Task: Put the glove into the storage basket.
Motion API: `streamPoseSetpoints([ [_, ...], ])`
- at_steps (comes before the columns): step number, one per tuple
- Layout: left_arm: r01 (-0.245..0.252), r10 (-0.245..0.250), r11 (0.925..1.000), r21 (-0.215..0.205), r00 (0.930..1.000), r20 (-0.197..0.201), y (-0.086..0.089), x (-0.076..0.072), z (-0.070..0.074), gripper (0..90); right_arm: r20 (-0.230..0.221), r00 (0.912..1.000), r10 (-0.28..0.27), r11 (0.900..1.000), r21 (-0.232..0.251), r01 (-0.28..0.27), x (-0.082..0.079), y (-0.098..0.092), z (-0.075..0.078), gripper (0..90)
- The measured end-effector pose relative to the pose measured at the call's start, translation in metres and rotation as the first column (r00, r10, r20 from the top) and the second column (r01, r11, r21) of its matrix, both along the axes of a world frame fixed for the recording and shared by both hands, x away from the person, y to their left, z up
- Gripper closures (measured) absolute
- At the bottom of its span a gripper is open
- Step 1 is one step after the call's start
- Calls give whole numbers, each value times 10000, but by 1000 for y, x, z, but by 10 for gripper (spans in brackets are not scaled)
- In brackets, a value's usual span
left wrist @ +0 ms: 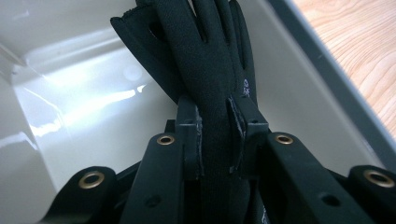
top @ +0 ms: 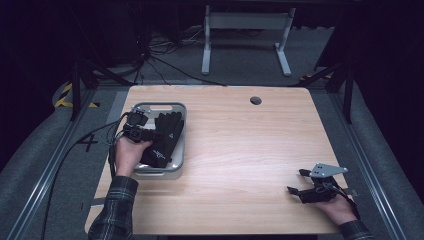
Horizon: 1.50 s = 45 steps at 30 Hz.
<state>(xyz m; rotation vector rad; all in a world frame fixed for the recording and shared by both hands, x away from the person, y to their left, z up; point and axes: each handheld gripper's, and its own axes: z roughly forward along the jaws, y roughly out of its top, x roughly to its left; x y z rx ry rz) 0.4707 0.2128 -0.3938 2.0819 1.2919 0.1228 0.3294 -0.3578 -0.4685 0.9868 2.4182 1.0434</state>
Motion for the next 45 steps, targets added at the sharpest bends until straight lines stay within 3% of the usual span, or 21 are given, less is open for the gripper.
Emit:
streamPoseSetpoints([
  [4,18,-13,9995,304,9999,-142,1,1,-7,724,3,10000,2,10000,-1,-2,0,0,0,172],
  [8,-338,333,9965,759,9994,81,3,0,-9,593,0,10000,1,10000,1,-1,0,0,0,173],
  [16,-758,720,9951,632,9956,603,7,-3,0,367,5,10000,-1,10000,-2,1,0,0,0,173],
  [22,-388,359,9986,356,9962,799,-3,-6,5,310,3,10000,-1,10000,-3,1,0,0,0,173],
  [31,465,-461,9989,-11,9927,1118,-34,-16,15,225,6,10000,-4,10000,-13,4,0,0,0,172],
  [38,1317,-1266,9910,-242,9805,1503,-65,-29,23,221,-14,10000,3,10000,-7,-3,1,0,0,165],
  [45,2230,-2148,9743,-312,9621,1677,-100,-42,24,220,-22,10000,-14,10000,-32,14,1,0,0,164],
])
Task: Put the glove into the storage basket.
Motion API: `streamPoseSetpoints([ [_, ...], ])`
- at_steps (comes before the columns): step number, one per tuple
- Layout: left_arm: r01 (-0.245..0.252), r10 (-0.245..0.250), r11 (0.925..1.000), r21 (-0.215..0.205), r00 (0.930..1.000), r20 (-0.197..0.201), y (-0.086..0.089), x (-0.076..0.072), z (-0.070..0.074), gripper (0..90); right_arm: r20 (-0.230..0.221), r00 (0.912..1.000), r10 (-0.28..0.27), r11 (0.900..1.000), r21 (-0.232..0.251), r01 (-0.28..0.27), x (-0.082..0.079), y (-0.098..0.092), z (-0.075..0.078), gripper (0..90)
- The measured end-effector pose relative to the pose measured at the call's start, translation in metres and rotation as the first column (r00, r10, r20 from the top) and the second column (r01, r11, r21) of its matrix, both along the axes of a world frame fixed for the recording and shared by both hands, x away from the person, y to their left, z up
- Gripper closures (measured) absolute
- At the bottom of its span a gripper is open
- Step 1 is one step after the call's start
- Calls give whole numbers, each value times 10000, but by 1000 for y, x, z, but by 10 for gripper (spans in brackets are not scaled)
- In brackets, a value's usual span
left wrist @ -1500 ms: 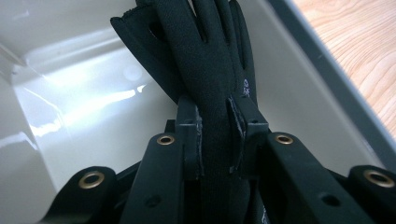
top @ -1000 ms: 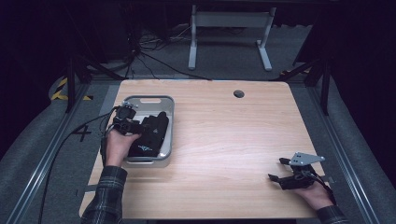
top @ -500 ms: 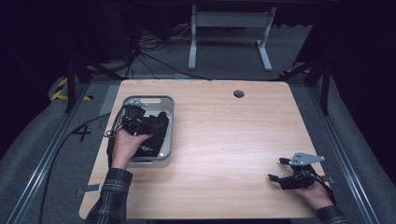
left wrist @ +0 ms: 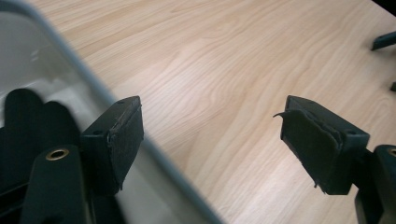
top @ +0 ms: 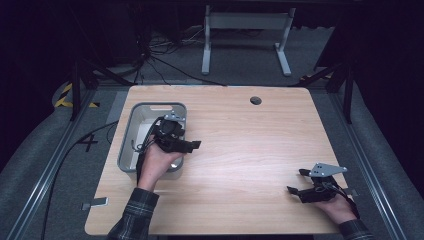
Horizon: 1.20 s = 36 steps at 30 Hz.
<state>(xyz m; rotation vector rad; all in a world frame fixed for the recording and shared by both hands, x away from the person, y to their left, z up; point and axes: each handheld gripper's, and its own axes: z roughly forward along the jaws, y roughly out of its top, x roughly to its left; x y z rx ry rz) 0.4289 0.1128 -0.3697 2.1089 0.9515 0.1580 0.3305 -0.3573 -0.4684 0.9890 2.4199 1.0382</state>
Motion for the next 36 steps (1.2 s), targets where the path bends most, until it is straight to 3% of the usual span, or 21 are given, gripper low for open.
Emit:
streamPoseSetpoints([
  [8,591,-590,9982,-87,9981,177,-26,-9,0,219,-2,10000,5,10000,0,-5,0,0,0,163],
  [16,1284,-1275,9914,-243,9912,354,-53,-24,-6,198,-25,10000,18,10000,1,-18,0,0,0,158],
  [26,2069,-2058,9778,-343,9781,323,-80,-45,-20,179,-97,9998,-196,9997,-156,194,1,1,-1,62],
  [36,2564,-2555,9663,-214,9661,374,-100,-62,-39,166,-160,9997,-169,9998,-143,167,1,1,-1,56],
])
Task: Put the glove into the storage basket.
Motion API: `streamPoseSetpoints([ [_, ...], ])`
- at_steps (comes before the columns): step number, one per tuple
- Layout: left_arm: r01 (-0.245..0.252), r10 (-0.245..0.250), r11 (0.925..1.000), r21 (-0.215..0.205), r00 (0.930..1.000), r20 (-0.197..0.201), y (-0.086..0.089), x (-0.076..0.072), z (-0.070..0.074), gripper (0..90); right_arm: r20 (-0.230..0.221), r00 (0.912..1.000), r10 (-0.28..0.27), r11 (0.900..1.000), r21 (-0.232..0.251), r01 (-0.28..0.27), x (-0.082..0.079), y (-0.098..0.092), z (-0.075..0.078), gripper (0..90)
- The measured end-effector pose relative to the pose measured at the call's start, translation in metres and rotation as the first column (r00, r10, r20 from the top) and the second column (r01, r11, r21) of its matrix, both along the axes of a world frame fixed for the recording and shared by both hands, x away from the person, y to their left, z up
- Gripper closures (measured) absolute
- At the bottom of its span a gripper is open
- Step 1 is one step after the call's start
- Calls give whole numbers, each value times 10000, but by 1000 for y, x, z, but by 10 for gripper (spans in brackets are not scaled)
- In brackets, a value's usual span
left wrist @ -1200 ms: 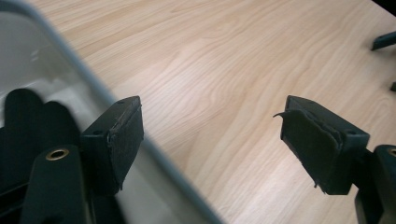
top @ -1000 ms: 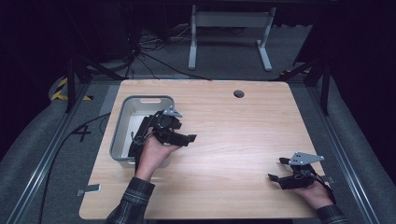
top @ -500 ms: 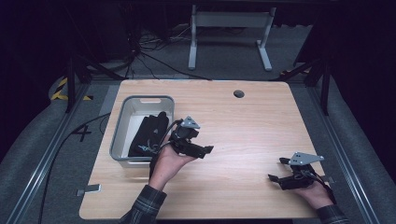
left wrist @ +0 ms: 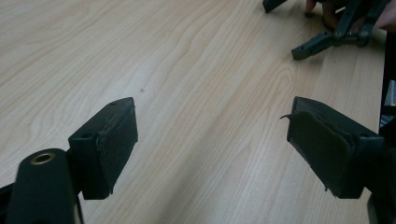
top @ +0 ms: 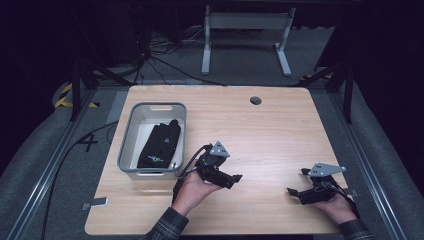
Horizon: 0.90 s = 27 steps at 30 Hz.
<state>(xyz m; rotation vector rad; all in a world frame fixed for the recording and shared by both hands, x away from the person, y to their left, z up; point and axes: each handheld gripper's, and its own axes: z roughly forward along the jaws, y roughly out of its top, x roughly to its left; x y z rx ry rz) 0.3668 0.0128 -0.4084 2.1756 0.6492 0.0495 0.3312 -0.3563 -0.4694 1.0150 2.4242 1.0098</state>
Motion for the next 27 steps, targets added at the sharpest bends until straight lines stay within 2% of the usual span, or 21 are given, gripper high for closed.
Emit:
streamPoseSetpoints([
  [6,315,-312,9992,231,9994,-139,-10,-8,-18,154,-7,10000,9,10000,-1,-9,0,0,0,56],
  [11,182,-190,9989,436,9997,174,-15,-12,-27,154,-6,10000,13,10000,-2,-13,0,0,0,56],
  [14,181,-183,9989,431,9998,42,-16,-15,-35,154,7,10000,15,10000,-7,-15,0,0,0,56],
  [20,110,-131,9944,1049,9997,191,-22,-16,-51,155,7,10000,21,10000,-2,-21,0,0,0,56],
  [23,197,-211,9926,1198,9997,99,-24,-15,-57,154,4,10000,21,10000,1,-21,0,0,0,56],
  [26,202,-253,9899,1403,9991,343,-28,-18,-59,143,-1,10000,34,10000,1,-34,0,0,0,56],
  [27,192,-244,9908,1342,9990,376,-29,-19,-60,139,3,10000,35,10000,0,-35,0,0,0,56],
])
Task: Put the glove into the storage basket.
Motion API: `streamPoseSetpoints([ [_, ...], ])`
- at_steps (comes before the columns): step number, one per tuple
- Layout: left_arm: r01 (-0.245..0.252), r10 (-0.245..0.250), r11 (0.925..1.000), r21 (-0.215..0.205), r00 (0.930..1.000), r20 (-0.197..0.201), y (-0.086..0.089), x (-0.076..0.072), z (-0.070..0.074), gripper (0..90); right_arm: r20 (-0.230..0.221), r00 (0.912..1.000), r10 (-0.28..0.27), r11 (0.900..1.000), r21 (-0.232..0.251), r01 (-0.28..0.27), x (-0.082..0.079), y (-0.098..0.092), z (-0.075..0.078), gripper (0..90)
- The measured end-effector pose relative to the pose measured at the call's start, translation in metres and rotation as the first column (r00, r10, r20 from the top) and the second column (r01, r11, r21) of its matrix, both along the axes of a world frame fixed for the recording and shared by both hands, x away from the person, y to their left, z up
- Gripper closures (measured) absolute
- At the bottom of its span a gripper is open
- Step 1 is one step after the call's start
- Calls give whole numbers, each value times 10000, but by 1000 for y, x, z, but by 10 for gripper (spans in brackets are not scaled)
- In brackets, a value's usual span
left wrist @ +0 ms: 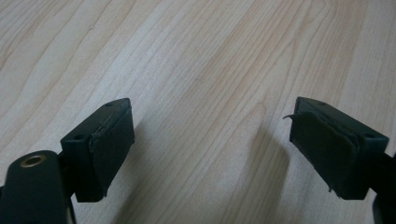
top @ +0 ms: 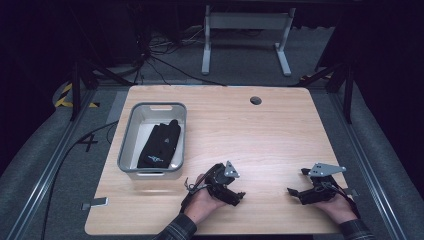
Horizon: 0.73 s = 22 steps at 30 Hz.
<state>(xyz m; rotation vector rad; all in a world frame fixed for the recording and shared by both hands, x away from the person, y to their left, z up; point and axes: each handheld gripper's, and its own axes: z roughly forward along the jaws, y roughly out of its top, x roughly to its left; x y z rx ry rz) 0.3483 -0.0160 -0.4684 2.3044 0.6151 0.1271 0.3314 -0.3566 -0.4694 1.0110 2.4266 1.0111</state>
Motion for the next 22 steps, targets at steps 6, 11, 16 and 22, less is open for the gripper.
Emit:
streamPoseSetpoints([
  [6,267,-295,9984,495,9979,579,-4,-2,-4,65,2,10000,0,10000,-2,0,0,0,0,56],
  [11,389,-413,9985,379,9970,652,-5,-3,-7,0,1,10000,0,10000,-2,0,0,0,0,55],
  [16,377,-402,9985,388,9972,636,-5,-3,-7,0,3,10000,0,10000,-2,0,0,0,0,56],
  [22,363,-387,9986,385,9972,636,-5,-3,-7,0,5,10000,-1,10000,-3,1,0,0,0,55],
])
